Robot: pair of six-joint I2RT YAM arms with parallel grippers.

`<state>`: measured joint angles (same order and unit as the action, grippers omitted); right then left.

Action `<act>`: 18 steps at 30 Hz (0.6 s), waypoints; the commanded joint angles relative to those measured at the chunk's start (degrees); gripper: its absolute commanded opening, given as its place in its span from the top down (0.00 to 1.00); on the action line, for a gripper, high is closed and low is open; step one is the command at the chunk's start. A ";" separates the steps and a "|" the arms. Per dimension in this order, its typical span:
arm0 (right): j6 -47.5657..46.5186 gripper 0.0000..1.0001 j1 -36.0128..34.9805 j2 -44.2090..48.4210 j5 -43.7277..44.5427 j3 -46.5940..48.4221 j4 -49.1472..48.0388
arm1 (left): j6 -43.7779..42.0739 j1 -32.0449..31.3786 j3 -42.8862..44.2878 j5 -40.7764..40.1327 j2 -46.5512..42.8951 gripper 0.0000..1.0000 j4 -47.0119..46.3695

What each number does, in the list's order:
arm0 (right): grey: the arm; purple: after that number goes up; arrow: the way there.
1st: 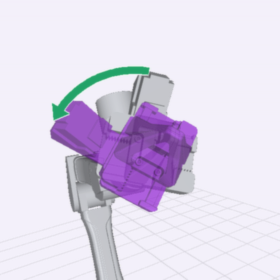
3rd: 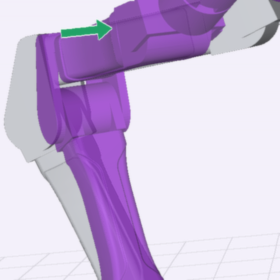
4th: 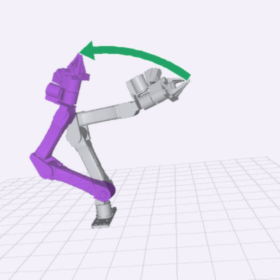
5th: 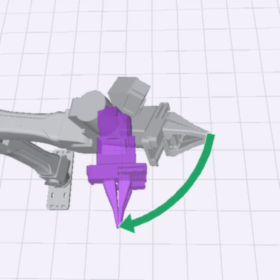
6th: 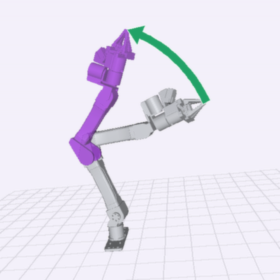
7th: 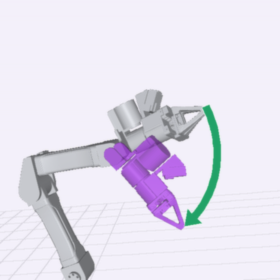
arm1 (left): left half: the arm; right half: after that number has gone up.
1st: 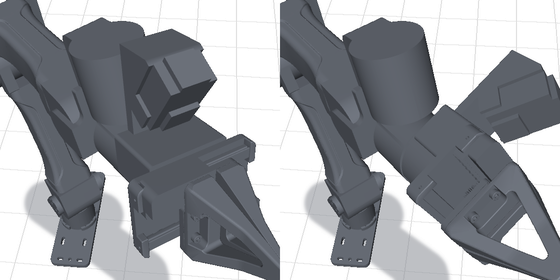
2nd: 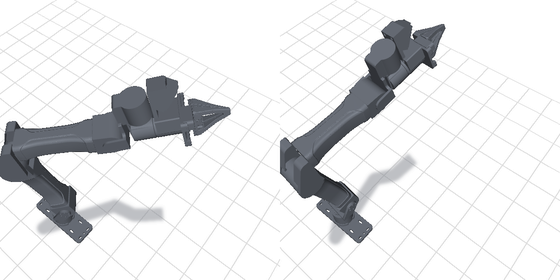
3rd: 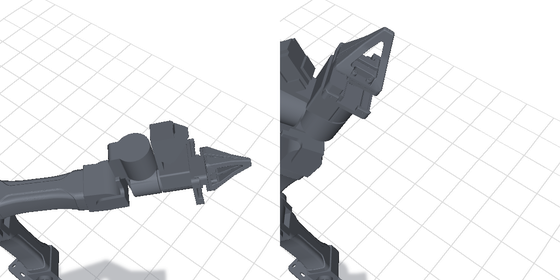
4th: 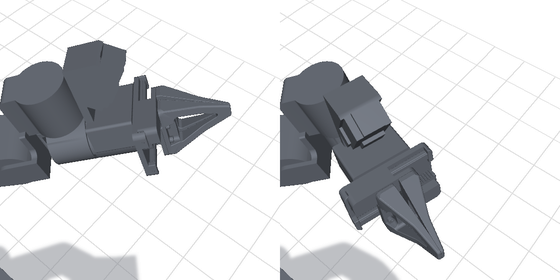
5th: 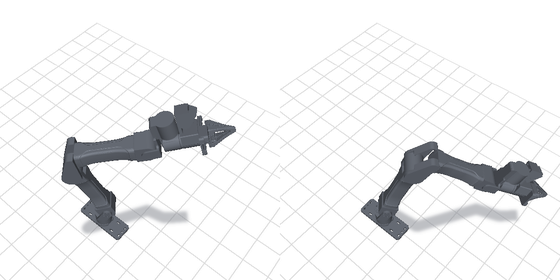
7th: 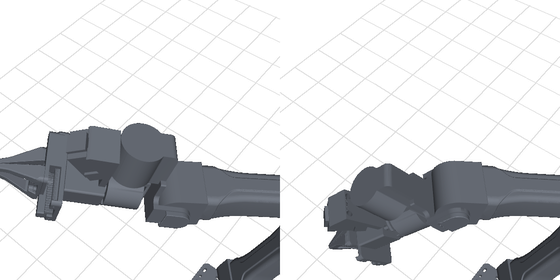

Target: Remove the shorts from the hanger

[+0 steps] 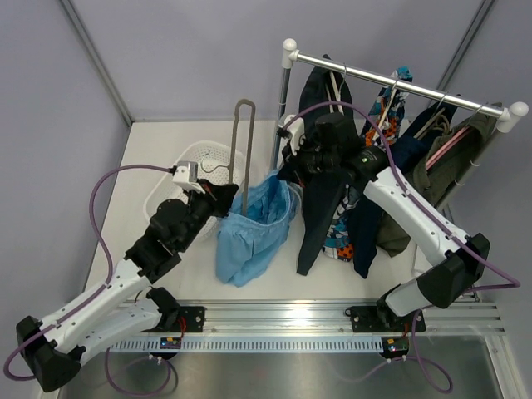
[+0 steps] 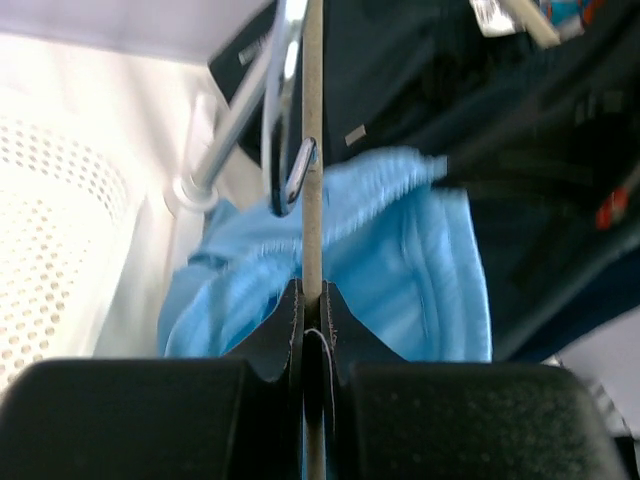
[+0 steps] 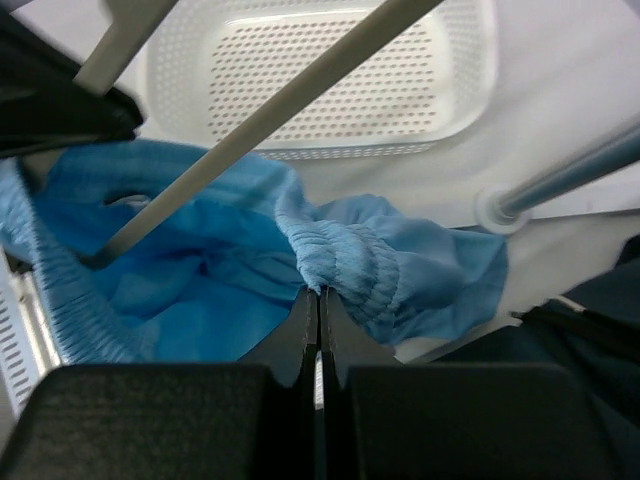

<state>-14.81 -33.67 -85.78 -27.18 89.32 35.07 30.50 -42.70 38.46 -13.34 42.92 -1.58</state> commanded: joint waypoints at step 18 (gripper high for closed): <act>-4.09 1.00 -12.62 2.63 -1.74 -7.48 2.11 | -8.35 -0.11 10.68 -14.25 5.15 1.00 -9.75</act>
<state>-16.97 -41.63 -84.40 -27.90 83.29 36.32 22.72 -42.70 48.40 -23.70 47.16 -5.69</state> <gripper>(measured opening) 0.014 0.047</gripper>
